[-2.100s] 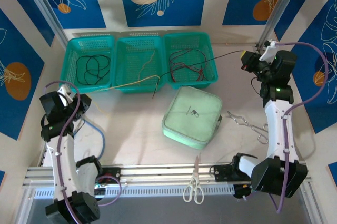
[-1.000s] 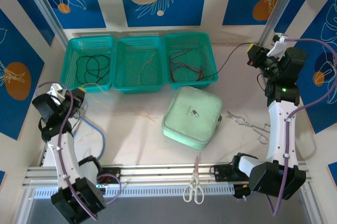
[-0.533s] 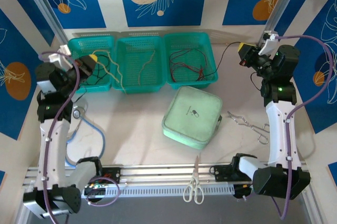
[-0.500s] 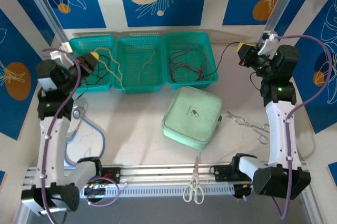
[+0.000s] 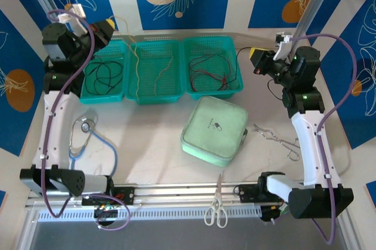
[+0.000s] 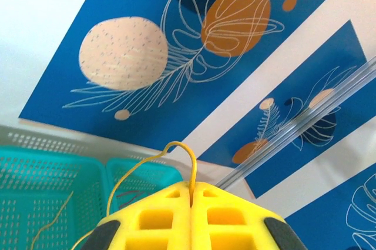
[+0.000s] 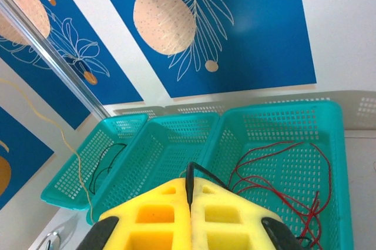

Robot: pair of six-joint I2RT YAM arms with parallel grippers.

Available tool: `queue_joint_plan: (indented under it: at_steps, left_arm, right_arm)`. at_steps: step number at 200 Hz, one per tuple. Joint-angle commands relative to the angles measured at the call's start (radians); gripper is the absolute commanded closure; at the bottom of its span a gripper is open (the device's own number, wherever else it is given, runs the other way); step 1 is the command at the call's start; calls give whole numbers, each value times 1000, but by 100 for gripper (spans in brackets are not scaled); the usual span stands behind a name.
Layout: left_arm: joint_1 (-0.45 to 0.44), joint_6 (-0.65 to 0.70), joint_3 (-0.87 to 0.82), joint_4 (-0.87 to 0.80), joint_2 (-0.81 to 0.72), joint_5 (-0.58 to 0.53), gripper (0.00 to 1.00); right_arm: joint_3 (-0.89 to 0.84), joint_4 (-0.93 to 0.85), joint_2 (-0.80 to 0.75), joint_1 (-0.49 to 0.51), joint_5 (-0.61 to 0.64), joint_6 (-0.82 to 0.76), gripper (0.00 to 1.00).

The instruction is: Untangle the cables

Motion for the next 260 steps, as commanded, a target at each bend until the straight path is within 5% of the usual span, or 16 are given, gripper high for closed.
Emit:
queue_joint_plan:
  at_steps: [1,61,173,260]
  left_arm:
    - [-8,22,141,39,63,-1,100]
    - [-9,5,405,47,257,-7,100]
    - [-119,228,-19,83,397,-135,100]
    - [-199,282,92,-173,738,-166,100]
  right_arm:
    - [37,-35,-5,38,34,-28,100]
    - [42,-57,-16,58,49,-42,100]
    - [74,-100,-35,58,36,-56,100]
    - [72,-113,-45,73,36,-60,100]
